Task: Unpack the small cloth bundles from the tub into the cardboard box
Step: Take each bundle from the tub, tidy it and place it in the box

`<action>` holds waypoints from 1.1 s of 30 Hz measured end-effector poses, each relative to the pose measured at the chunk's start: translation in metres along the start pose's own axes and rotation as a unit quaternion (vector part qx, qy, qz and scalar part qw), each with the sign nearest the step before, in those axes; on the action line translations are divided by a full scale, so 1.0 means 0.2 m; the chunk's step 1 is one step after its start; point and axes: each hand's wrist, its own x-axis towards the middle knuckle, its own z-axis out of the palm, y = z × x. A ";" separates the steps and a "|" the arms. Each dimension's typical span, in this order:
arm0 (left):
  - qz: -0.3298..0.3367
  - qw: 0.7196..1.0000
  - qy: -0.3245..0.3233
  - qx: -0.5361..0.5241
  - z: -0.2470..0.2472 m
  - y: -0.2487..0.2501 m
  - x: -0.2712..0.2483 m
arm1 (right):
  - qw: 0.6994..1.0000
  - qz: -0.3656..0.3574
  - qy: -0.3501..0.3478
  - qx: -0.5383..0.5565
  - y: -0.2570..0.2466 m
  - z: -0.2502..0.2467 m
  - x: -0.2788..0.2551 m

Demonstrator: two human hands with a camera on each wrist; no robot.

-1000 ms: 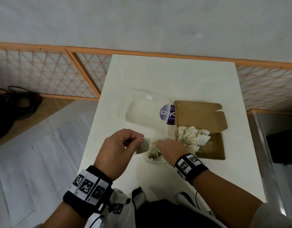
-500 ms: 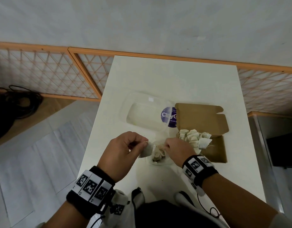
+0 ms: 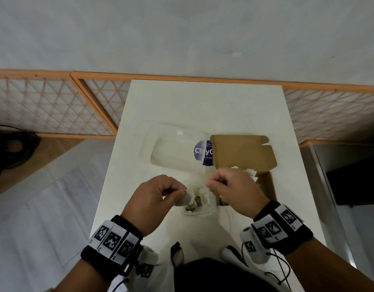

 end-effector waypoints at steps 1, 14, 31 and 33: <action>0.008 1.000 -0.019 0.010 0.01 0.01 0.00 | 1.000 -0.007 0.004 0.022 -0.02 -0.03 -0.02; 0.193 0.973 -0.123 -0.029 0.09 0.43 0.12 | 0.974 -0.069 0.044 0.209 -0.40 -0.49 -0.30; 0.070 0.995 -0.035 0.066 -0.10 0.24 0.14 | 0.993 0.002 -0.069 -0.092 0.22 0.20 0.07; 0.065 0.996 -0.029 0.055 -0.10 0.21 0.10 | 0.977 0.004 -0.120 -0.177 0.30 0.36 0.15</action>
